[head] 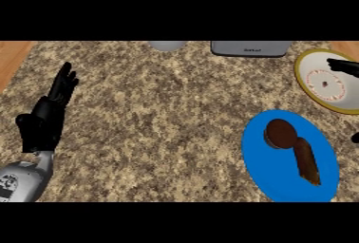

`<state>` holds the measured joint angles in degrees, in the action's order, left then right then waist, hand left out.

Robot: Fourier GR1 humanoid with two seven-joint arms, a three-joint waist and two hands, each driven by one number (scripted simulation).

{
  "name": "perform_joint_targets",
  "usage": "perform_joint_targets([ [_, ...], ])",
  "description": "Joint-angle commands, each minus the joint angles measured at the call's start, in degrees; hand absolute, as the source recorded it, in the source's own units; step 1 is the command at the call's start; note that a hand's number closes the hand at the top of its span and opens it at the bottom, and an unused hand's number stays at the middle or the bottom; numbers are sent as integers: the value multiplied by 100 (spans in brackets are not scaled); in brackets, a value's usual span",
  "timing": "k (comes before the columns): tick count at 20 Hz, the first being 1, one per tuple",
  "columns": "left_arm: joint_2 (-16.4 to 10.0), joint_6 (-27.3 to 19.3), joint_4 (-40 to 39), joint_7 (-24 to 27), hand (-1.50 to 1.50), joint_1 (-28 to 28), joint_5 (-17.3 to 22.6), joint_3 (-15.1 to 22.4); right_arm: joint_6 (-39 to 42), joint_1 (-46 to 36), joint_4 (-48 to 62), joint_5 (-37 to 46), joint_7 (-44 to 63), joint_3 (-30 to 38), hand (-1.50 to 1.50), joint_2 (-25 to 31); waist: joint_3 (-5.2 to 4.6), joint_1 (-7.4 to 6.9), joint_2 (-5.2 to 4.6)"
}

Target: Pick the cupcake from the plate and place it in the bowl

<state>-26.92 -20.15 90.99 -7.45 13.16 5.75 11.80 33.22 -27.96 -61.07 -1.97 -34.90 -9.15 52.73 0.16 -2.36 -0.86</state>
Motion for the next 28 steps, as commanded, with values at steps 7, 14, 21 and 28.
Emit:
perform_joint_targets([
  [7,161,-31,-71,-75,0,37,-188,-42,652,-782,218,1194,-669,-1233,-150,-239,-12,58,41],
  [14,286,37,-162,2,0,31,-306,-120,203,-828,120,1965,-444,-1926,-150,-626,-14,141,63],
  [21,420,141,-297,-230,0,227,-549,-300,60,-940,513,2695,-151,-1945,-150,-887,-15,193,76],
  [28,545,306,-140,-99,0,-73,-641,-481,-262,-855,969,3212,-208,-1926,-150,-1472,-15,191,80],
])
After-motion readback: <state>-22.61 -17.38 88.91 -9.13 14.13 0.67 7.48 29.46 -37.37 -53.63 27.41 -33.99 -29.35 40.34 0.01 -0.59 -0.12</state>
